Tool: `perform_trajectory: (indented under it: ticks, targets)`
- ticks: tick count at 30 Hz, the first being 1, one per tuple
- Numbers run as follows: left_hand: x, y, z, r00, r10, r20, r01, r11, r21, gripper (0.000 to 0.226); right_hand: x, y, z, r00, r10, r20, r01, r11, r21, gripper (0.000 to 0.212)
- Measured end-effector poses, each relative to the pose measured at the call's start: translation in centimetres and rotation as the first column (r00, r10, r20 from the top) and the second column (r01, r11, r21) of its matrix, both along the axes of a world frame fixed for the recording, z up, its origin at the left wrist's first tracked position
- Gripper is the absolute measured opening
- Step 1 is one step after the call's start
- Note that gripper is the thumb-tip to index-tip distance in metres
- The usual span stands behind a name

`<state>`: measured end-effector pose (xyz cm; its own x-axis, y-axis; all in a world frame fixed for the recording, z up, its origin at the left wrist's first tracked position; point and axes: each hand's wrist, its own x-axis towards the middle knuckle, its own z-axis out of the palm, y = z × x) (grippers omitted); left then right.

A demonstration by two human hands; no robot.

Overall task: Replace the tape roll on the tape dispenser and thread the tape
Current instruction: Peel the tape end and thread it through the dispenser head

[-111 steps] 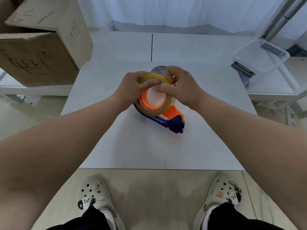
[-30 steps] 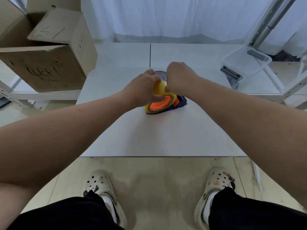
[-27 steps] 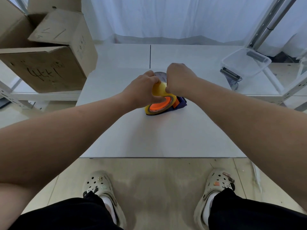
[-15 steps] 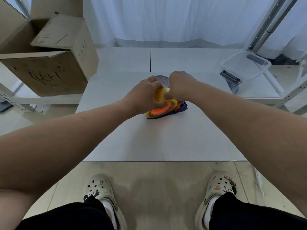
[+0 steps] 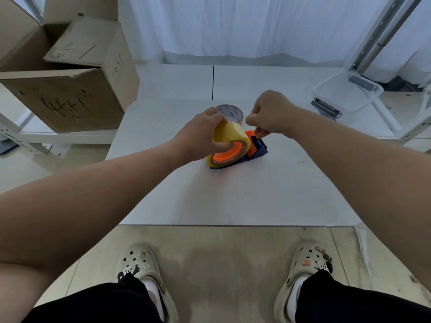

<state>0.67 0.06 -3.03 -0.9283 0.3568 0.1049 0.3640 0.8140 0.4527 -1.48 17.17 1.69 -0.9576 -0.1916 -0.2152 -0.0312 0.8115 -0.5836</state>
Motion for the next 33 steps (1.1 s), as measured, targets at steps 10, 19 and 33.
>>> perform_trajectory:
  ticks: [10,19,33]
  targets:
    - [-0.2,0.6,0.5,1.0,-0.014,0.009,0.014,0.999,-0.031,0.058,0.7,-0.1,-0.2,0.984,-0.025,0.175,0.045,0.993,-0.111,0.024]
    - [-0.1,1.4,0.9,1.0,-0.026,-0.012,0.024,0.994,-0.11,0.056,1.0,-1.3,0.8,0.997,-0.004,0.072,-0.003,0.994,0.109,0.011]
    - [0.5,1.7,0.8,0.998,-0.047,-0.039,0.042,0.991,-0.124,0.055,1.1,-1.6,0.1,0.989,0.147,-0.031,-0.123,0.911,0.394,0.039]
